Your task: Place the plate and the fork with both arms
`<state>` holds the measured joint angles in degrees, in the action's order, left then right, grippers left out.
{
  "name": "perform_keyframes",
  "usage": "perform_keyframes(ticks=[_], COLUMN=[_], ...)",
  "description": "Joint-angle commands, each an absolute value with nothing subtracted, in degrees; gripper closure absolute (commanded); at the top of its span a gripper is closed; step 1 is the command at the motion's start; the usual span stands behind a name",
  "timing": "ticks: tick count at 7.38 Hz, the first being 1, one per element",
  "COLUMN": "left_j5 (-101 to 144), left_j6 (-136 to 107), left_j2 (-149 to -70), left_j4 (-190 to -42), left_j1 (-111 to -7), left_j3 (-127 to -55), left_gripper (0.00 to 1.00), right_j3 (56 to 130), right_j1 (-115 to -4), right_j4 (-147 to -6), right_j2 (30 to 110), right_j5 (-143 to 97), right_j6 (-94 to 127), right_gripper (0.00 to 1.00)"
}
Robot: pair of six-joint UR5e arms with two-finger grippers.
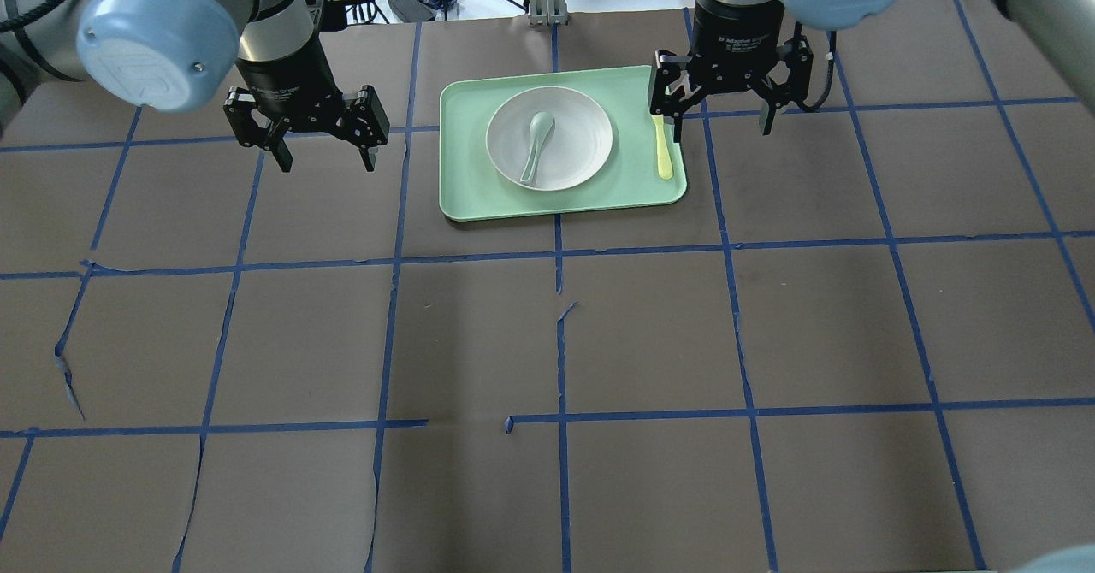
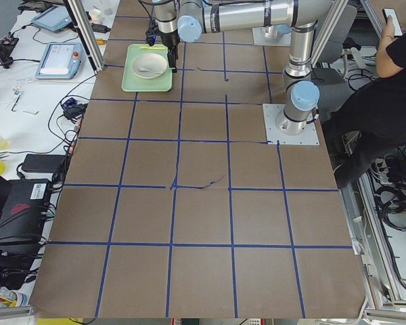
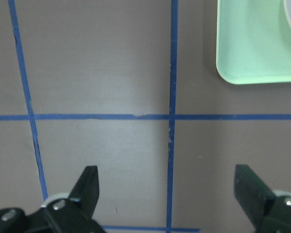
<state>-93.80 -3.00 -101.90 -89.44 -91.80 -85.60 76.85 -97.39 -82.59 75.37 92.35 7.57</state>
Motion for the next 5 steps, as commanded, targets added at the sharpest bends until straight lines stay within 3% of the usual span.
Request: perform_keyframes(ticks=[1,5], left_j5=[-93.87,-87.98], left_j6=[-3.60,-10.97], left_j2=[-99.15,-97.37], left_j4=[-92.29,-96.42], left_j1=[-91.85,-92.37], left_j3=[-85.26,-83.41], left_gripper=[0.00,0.00], right_j3=[78.65,81.83], right_j1=[-97.65,-97.65], right_j4=[-77.71,-80.68], right_j2=[80.84,81.04], right_j5=[90.62,90.35], right_j6=[6.51,6.59], right_gripper=[0.00,0.00])
